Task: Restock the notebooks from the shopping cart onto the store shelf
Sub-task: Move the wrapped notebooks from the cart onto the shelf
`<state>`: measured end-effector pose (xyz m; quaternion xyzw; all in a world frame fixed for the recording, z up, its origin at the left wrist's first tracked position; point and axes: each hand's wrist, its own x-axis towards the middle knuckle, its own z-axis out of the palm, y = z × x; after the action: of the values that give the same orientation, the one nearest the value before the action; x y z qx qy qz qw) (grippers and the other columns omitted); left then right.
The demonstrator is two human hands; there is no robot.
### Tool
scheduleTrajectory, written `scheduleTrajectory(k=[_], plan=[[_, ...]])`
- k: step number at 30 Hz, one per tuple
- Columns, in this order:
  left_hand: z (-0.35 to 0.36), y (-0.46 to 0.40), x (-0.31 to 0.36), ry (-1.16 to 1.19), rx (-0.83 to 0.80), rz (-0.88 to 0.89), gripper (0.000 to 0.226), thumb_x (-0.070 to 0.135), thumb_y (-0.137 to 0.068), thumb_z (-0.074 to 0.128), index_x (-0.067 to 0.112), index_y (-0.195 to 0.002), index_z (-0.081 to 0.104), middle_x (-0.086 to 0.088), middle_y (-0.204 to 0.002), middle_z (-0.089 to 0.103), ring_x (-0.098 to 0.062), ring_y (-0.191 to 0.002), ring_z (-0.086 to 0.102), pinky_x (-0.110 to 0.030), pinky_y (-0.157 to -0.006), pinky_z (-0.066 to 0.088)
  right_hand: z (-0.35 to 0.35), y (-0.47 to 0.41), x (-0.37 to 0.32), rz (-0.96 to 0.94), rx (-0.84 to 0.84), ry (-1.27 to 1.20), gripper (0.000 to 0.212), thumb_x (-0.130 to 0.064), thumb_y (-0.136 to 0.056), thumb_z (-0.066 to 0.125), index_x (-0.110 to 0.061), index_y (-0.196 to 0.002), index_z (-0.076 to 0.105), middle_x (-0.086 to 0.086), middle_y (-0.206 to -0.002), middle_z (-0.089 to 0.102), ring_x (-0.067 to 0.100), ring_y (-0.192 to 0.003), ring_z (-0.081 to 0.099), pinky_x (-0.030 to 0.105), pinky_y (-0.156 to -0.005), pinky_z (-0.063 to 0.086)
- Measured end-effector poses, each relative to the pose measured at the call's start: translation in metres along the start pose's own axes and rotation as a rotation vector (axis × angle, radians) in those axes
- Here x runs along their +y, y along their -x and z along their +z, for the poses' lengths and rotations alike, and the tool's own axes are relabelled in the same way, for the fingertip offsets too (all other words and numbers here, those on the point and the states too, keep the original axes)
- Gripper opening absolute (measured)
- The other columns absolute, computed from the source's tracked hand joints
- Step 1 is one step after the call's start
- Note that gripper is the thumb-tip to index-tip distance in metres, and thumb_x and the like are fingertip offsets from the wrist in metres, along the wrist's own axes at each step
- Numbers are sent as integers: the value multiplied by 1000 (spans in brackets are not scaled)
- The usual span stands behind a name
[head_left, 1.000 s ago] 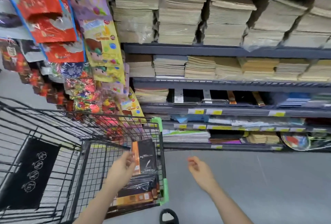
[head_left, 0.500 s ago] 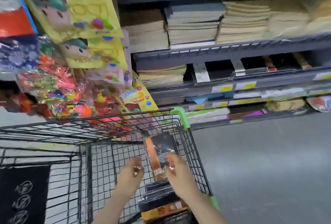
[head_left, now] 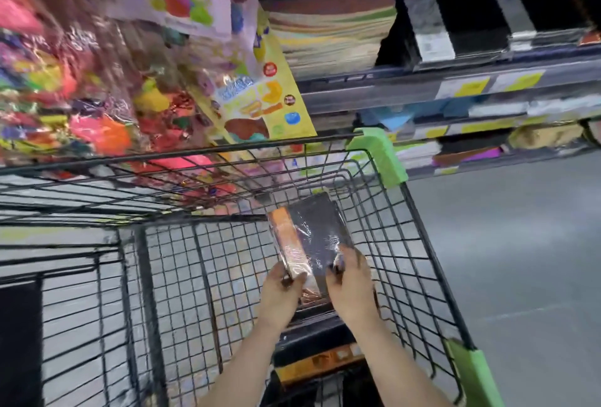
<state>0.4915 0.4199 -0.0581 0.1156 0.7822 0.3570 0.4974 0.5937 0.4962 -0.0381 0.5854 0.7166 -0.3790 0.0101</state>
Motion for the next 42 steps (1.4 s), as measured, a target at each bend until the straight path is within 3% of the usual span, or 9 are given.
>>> scheduleTrajectory(k=[2, 6, 12, 17, 21, 29, 32, 35, 42], plan=[[-5, 0, 2, 164, 66, -49, 25, 13, -89, 60, 8, -112, 50, -4, -92, 64, 3, -61, 61, -12, -57, 49, 0, 1, -5, -5, -5, -67, 45, -13, -85, 60, -15, -128, 45, 6, -120, 53, 15, -106, 50, 21, -96, 38], [-31, -2, 10, 468, 82, -142, 27, 18, -89, 60, 24, -113, 49, -1, -107, 64, -23, -95, 63, -45, -88, 51, 3, 3, -18, -49, -115, -150, 49, -16, -89, 54, -24, -134, 38, -3, -132, 49, 15, -123, 45, 37, -108, 36], [-98, 2, -15, 442, 140, -118, 17, 16, -90, 58, 29, -99, 52, -9, -110, 64, -27, -92, 64, -38, -78, 51, -4, -5, -5, 44, -41, -10, 62, -24, -82, 66, -17, -135, 35, 7, -134, 44, 22, -124, 44, 35, -107, 38], [-107, 3, -38, 382, 189, -117, 15, 16, -93, 54, 30, -93, 49, 1, -96, 61, -12, -79, 58, -12, -51, 46, 11, -16, 3, 197, -119, 341, 95, -40, -76, 70, -17, -143, 7, 18, -140, 37, 32, -128, 39, 45, -106, 36], [-107, -3, -43, 328, 164, -93, 11, 20, -91, 57, 24, -100, 52, -8, -97, 63, -27, -85, 61, -24, -60, 48, 13, -22, -1, 223, -73, 440, 103, -42, -73, 72, -9, -145, 6, 18, -139, 36, 32, -129, 35, 43, -107, 34], [-119, 19, -16, 356, 149, -45, 17, 14, -91, 58, 27, -100, 52, -5, -102, 64, -23, -93, 61, -21, -59, 52, -8, -3, -31, 38, 57, 241, 42, -24, -83, 65, -13, -119, 45, 8, -122, 49, 24, -110, 50, 36, -86, 51], [-128, 38, 3, 341, 129, -16, 32, 20, -90, 59, 23, -120, 48, -7, -121, 60, -26, -113, 55, -35, -91, 48, -22, 13, -50, -22, 72, 165, 29, -20, -86, 59, -17, -110, 45, 5, -104, 62, 24, -90, 63, 41, -69, 56], [-136, 60, 25, 355, 100, -6, 65, 30, -85, 63, 23, -142, 31, -6, -135, 50, -25, -123, 48, -46, -110, 30, -49, 30, -68, -65, 111, 144, 28, -18, -88, 57, -18, -112, 43, 3, -86, 68, 25, -75, 66, 39, -63, 55], [-120, 112, 90, 345, 63, 58, 92, 62, -60, 77, 34, -137, 36, 0, -143, 45, -27, -123, 50, -50, -102, 41, -153, 72, -89, -145, 205, -10, 34, -29, -90, 56, -20, -120, 43, 7, -95, 69, 30, -85, 65, 33, -63, 44]])
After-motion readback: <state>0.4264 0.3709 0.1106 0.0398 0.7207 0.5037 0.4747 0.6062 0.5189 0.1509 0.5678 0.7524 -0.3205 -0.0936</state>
